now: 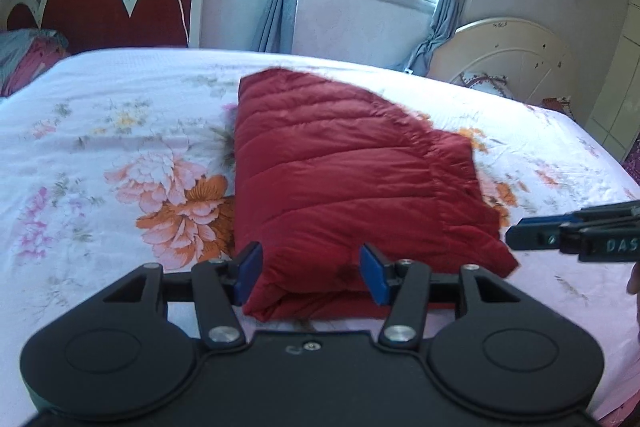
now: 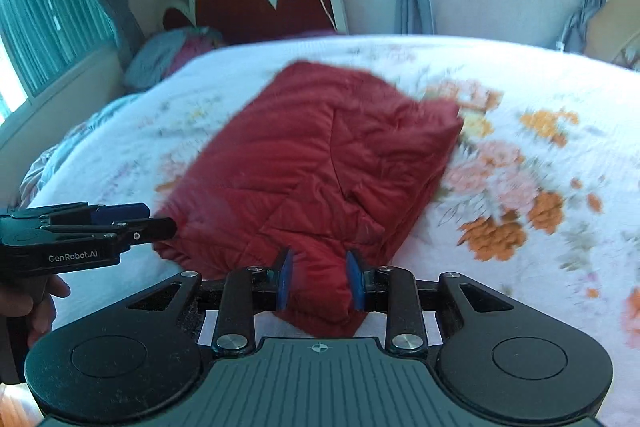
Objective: Fold large clothes
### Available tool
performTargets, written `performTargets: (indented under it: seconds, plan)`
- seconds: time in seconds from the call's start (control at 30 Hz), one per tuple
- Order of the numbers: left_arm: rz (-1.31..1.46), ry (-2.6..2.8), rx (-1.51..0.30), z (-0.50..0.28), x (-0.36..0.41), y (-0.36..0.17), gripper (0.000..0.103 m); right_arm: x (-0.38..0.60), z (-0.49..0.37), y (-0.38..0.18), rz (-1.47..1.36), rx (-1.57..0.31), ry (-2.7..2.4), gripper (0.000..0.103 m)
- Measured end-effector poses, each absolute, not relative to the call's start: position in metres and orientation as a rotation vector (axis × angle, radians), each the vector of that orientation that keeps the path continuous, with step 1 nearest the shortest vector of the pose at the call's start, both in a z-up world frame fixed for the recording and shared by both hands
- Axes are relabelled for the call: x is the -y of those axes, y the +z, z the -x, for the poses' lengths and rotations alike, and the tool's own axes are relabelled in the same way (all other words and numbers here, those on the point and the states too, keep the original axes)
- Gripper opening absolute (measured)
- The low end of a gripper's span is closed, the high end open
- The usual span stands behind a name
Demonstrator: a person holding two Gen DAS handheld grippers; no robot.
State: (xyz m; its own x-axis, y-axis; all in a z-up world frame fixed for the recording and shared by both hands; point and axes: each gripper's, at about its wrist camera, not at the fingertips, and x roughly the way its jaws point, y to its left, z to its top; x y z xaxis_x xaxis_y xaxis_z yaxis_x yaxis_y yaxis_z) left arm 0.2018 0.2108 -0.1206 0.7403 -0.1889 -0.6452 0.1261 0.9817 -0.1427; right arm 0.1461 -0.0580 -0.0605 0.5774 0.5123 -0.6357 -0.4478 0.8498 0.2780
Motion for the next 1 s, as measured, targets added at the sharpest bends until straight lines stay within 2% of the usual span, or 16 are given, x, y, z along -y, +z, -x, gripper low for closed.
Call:
performTargets:
  seconds: [0.17, 0.23, 0.27, 0.3, 0.33, 0.37, 0.4, 0.43, 0.77, 1.0]
  plan:
    - [0.088, -0.173, -0.671, -0.173, -0.197, -0.09, 0.055, 0.075, -0.117, -0.031, -0.116, -0.717, 0.549, 0.03]
    - [0.087, -0.157, -0.639, -0.159, -0.189, -0.076, 0.078, 0.082, -0.107, -0.022, -0.128, -0.705, 0.533, 0.03]
    - [0.083, -0.142, -0.614, -0.152, -0.185, -0.069, 0.094, 0.086, -0.102, -0.019, -0.134, -0.704, 0.524, 0.03]
    - [0.08, -0.122, -0.588, -0.144, -0.18, -0.062, 0.103, 0.091, -0.096, -0.016, -0.139, -0.704, 0.512, 0.03]
    - [0.079, -0.107, -0.568, -0.137, -0.177, -0.056, 0.102, 0.095, -0.091, -0.013, -0.143, -0.704, 0.494, 0.038]
    - [0.079, -0.097, -0.557, -0.131, -0.173, -0.051, 0.103, 0.099, -0.085, -0.011, -0.142, -0.702, 0.468, 0.08]
    - [0.077, -0.09, -0.558, -0.126, -0.169, -0.047, 0.103, 0.102, -0.077, -0.008, -0.135, -0.684, 0.435, 0.1]
    - [0.077, -0.09, -0.569, -0.122, -0.166, -0.044, 0.103, 0.106, -0.068, -0.006, -0.126, -0.658, 0.411, 0.103]
    - [0.05, -0.11, -0.63, -0.065, -0.14, -0.042, 0.103, 0.119, -0.002, 0.006, -0.114, -0.653, 0.302, 0.103]
    - [0.036, -0.102, -0.606, -0.05, -0.134, -0.036, 0.103, 0.119, 0.016, 0.008, -0.105, -0.641, 0.245, 0.103]
